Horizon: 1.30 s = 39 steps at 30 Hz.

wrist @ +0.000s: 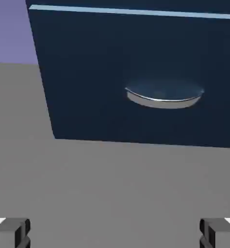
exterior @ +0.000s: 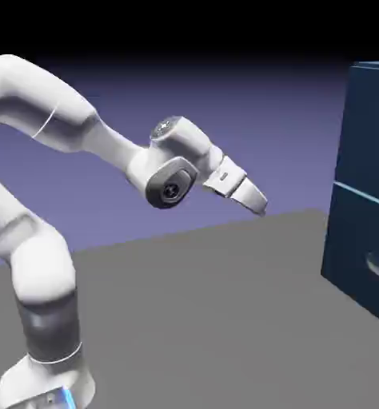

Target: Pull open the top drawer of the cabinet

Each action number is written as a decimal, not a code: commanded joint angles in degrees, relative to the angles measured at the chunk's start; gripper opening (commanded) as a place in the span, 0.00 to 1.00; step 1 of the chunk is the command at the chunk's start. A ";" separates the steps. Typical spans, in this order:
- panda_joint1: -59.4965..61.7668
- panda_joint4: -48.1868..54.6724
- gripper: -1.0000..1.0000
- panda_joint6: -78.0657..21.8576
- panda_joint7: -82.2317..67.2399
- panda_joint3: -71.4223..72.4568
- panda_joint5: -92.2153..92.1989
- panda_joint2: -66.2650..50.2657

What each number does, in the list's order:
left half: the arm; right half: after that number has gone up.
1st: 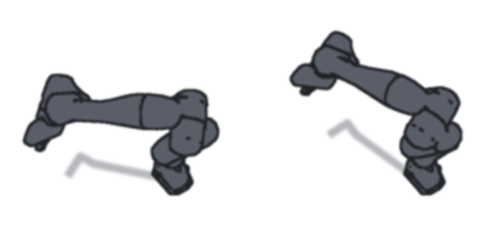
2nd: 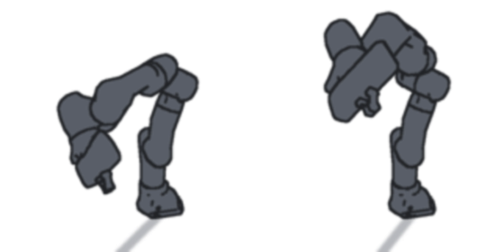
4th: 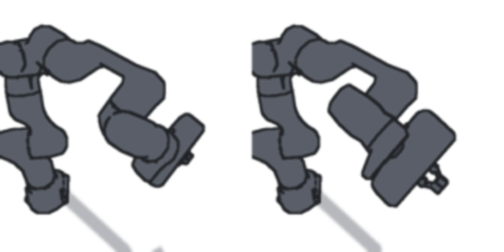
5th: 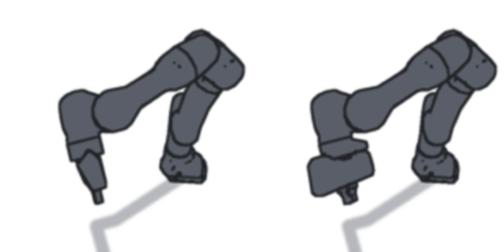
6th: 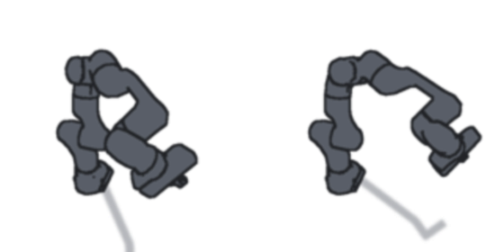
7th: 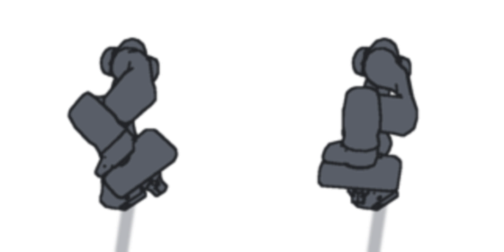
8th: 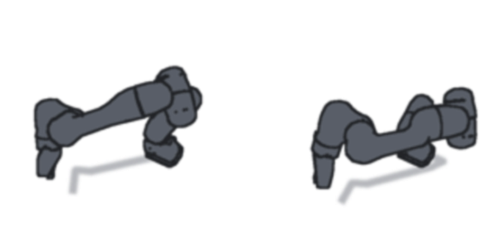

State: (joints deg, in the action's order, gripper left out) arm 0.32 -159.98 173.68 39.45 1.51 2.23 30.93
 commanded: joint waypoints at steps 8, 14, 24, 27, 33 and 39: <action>6.68 6.77 0.50 -2.18 -19.94 10.02 14.78 -11.47; 11.68 11.85 0.50 -3.82 -34.89 17.54 25.87 -20.07; 20.03 20.32 0.50 -6.55 -59.81 30.06 44.34 -34.40; 22.53 22.86 0.50 -7.37 -67.28 33.82 49.89 -38.70; 27.54 27.93 0.50 -9.01 -82.23 41.33 60.97 -47.30; 32.55 33.01 0.50 -10.65 -97.18 48.85 72.06 -55.90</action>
State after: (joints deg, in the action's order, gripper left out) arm 32.86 -126.97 163.03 -57.73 50.36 74.28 -24.97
